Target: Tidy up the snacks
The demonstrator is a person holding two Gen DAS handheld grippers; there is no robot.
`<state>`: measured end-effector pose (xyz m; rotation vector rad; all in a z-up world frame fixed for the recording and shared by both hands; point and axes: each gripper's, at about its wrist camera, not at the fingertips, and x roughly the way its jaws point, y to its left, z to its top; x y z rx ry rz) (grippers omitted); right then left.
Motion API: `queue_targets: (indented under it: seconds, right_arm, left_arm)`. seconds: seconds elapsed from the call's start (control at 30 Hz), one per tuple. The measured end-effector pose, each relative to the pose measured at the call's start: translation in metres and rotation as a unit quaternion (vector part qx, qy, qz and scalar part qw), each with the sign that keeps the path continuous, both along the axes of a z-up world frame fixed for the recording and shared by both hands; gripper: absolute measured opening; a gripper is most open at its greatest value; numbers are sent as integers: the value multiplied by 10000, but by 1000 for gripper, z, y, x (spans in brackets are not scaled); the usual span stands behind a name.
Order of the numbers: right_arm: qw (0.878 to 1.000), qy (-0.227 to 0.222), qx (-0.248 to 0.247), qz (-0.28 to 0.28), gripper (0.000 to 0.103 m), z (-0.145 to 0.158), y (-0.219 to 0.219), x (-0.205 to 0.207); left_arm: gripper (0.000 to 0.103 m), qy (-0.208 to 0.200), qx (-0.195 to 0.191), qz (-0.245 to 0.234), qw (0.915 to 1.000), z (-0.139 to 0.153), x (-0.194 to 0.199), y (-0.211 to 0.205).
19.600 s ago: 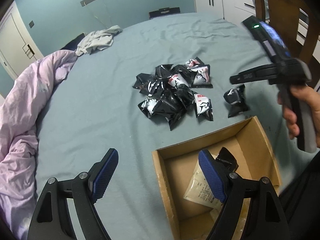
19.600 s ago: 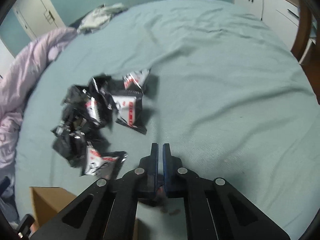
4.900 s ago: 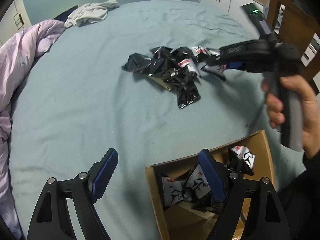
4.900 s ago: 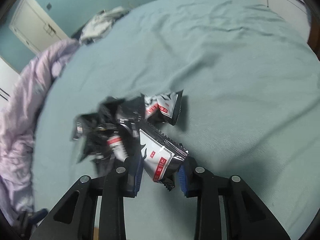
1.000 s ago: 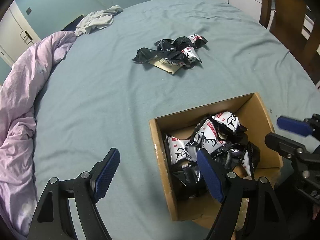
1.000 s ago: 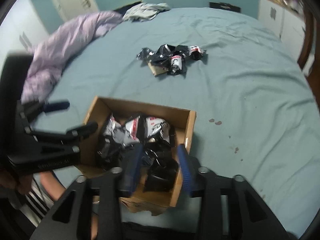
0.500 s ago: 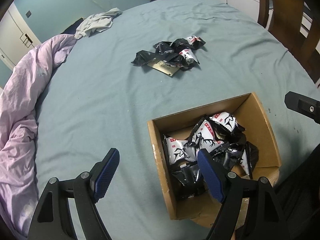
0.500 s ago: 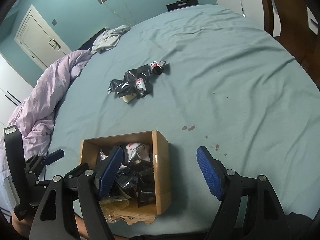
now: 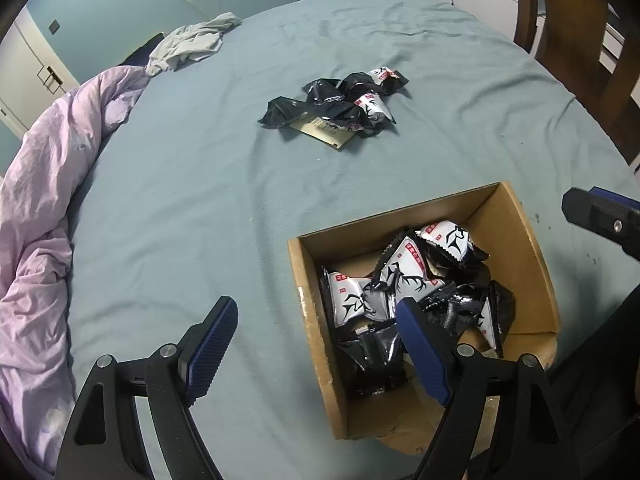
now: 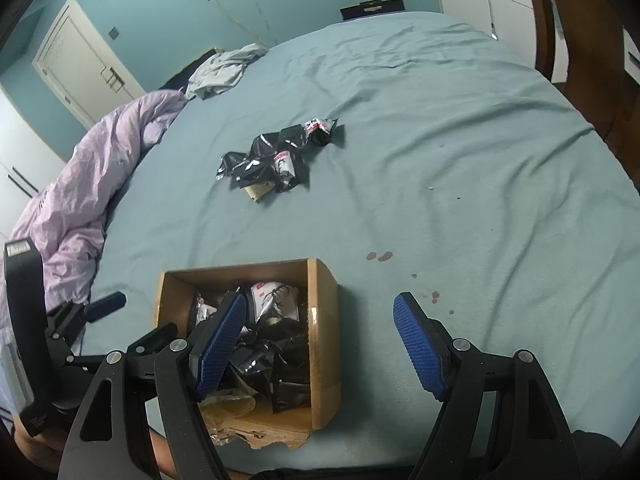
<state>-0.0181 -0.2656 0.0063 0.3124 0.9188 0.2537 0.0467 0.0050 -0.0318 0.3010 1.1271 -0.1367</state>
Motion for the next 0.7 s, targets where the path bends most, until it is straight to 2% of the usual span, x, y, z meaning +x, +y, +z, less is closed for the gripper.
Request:
queue_targets:
  seconds: [0.13,0.33,0.7]
  right_arm:
    - [9995,-36,-277,141,76,1,10,1]
    - [9987,-48,-425,282,76,0,18,5]
    - [9998,94,120,119,76,-4,1,18]
  left_arm:
    - [82,95,-91,6,9999,-1,0,-1]
    - [82,154,-231,-35,9996,2,-2,-3]
    - [83,308,-469,-50,9984,3,1,-2]
